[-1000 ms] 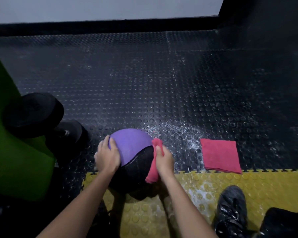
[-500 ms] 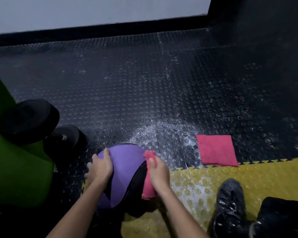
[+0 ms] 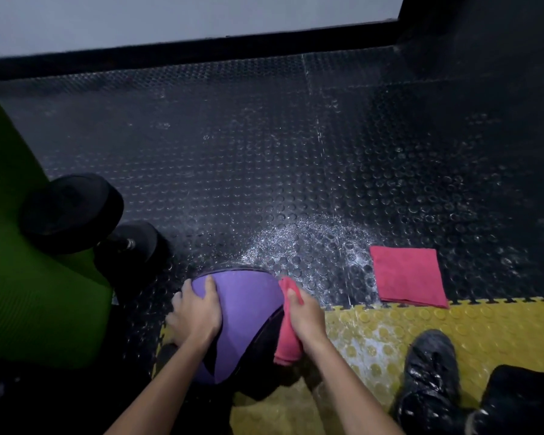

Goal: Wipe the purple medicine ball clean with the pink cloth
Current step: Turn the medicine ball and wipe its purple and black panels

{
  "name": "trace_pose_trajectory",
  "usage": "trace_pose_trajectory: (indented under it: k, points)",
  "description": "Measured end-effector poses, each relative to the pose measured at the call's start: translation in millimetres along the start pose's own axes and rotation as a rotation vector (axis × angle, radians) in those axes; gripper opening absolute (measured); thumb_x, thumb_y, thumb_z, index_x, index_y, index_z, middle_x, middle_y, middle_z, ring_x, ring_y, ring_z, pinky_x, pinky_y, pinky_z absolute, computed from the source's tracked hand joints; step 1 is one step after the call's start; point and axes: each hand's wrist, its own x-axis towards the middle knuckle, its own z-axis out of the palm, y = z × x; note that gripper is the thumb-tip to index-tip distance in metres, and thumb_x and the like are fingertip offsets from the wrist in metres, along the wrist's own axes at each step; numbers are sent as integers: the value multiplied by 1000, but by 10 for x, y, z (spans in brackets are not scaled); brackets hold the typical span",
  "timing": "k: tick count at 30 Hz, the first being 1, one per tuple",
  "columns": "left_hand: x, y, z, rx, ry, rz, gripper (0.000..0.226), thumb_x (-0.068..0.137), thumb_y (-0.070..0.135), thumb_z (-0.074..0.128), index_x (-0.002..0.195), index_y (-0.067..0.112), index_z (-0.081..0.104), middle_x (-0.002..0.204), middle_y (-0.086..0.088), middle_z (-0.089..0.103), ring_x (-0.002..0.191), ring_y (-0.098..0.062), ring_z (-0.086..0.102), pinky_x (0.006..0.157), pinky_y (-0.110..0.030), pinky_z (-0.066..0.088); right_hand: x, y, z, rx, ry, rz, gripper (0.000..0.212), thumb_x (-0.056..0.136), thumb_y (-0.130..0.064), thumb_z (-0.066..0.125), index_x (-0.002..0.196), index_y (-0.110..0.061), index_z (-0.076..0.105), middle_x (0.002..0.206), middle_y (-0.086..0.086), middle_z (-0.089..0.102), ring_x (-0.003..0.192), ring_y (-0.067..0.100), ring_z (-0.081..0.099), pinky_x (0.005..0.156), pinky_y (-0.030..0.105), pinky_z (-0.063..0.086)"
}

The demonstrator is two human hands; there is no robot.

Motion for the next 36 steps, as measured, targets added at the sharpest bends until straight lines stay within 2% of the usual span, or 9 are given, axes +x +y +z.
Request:
trace_pose_trajectory:
  k: [7,9,11,14,22,26,29,32,36]
  points:
    - [-87,111,22,69,-10,45,62,93,56,31,146,24,29,152,-6,27,132,-40,32,105,-57,25,-140,-188,270,-352,82,-476,52,82,-51,22,112,-33,61,123,-16,54,111,15,45,94,24,25]
    - [-98,115,21,65,-20,44,62,93,56,31,146,24,28,153,-6,27,132,-39,31,105,-57,24,-103,-177,140,-199,96,-394,37,90,-42,33,110,-30,63,117,-10,60,101,14,51,86,24,34]
    - [-128,114,35,77,-22,48,63,92,57,30,146,25,27,153,-5,26,133,-39,30,105,-59,24,-22,-74,-29,-34,35,-99,31,95,-30,39,116,-21,60,114,0,63,89,13,53,75,21,38]
    - [-162,129,54,91,-30,74,64,92,58,31,146,26,27,153,-4,24,135,-39,27,105,-62,21,28,61,-126,125,-25,159,34,95,-29,43,123,-15,56,116,4,63,100,19,58,89,29,45]
    - [-145,109,57,104,-27,69,63,91,58,32,146,27,28,153,-3,25,135,-38,27,105,-61,21,-197,-378,136,-297,64,-454,29,92,-31,47,118,-27,60,126,-9,54,113,19,43,95,25,29]
    - [-163,137,62,128,-33,100,65,90,60,29,146,28,26,154,-2,24,136,-36,26,106,-60,20,-23,-157,-32,-81,69,-88,32,95,-30,42,122,-22,57,119,0,61,99,17,55,78,22,37]
    - [-169,138,68,147,-38,136,65,90,61,28,146,28,25,155,-2,23,136,-36,26,107,-58,22,-6,-26,-134,19,21,134,35,95,-30,40,123,-17,56,121,4,60,104,22,56,86,26,42]
    - [-130,119,57,145,-27,143,64,90,61,30,145,28,28,153,-1,26,134,-36,29,106,-57,24,-125,-202,-24,-178,72,-59,29,95,-34,41,114,-27,61,115,-4,61,97,19,54,80,23,38]
    - [-121,100,58,141,-28,132,61,91,56,33,145,28,28,153,-2,26,134,-37,28,106,-57,23,-269,-414,223,-445,53,-488,43,86,-47,33,118,-34,59,125,-12,53,109,21,43,94,29,32]
